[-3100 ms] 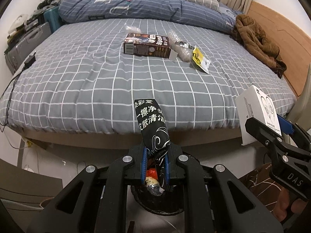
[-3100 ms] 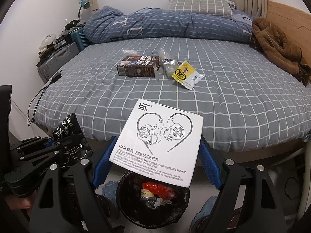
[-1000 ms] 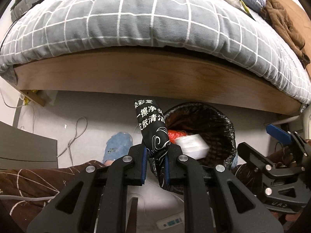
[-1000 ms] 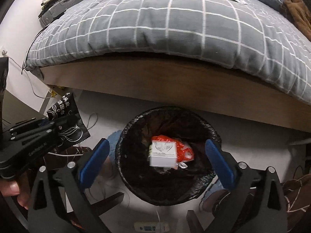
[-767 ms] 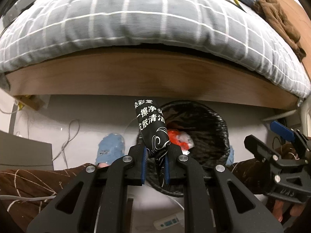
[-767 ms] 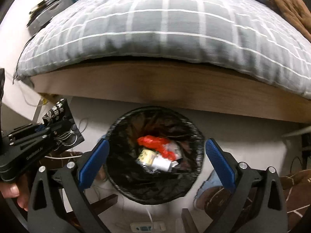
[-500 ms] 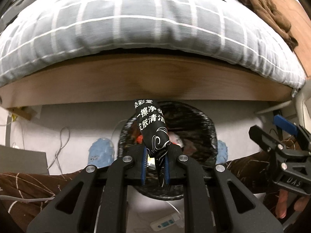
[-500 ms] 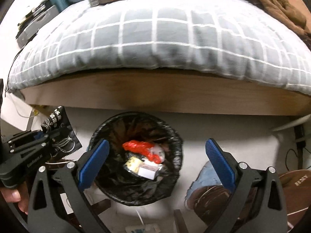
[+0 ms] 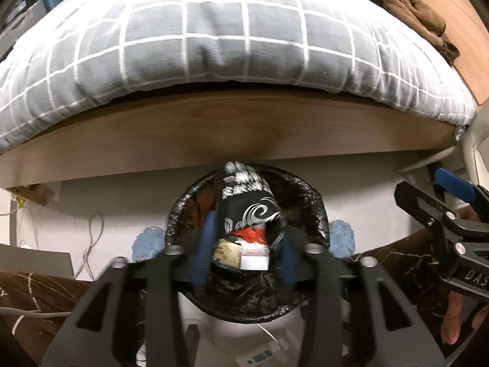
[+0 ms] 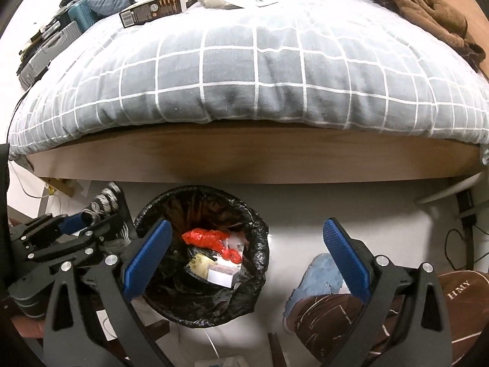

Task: Collect trash
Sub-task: 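Move both tools back toward the yellow wrapper and brown box on the bed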

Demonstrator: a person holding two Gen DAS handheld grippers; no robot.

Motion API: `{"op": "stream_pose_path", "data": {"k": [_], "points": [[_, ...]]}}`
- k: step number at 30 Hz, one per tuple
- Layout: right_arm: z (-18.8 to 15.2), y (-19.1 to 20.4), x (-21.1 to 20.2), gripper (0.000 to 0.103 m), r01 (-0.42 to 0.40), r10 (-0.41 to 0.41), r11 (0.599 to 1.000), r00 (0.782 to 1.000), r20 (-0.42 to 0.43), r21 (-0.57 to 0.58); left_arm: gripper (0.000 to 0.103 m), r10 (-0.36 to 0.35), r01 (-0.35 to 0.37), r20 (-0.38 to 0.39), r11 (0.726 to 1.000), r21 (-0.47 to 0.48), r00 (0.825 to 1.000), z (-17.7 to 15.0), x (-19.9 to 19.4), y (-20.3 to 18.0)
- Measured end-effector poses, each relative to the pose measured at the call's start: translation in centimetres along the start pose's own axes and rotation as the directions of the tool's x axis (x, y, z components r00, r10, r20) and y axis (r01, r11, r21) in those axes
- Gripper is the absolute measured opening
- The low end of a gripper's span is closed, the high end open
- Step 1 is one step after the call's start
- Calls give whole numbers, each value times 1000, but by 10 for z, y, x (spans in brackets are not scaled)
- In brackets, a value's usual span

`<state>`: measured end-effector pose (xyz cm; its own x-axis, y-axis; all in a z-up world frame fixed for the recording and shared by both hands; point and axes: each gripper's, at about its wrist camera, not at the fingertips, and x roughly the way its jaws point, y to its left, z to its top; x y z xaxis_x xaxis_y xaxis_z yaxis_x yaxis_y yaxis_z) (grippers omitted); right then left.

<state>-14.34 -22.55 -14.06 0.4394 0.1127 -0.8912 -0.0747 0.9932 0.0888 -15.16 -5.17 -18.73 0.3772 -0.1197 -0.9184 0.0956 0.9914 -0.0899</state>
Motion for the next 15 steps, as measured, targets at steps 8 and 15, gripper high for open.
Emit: {"op": "stream_pose_path", "data": {"k": [8, 15], "points": [[12, 4, -16, 95, -5, 6, 1000, 999, 36, -13, 80, 45, -45, 46, 999, -11, 998, 8, -22, 9], [28, 5, -39, 95, -11, 13, 1000, 996, 88, -21, 95, 61, -58, 102, 998, -30, 993, 22, -52, 15]]}}
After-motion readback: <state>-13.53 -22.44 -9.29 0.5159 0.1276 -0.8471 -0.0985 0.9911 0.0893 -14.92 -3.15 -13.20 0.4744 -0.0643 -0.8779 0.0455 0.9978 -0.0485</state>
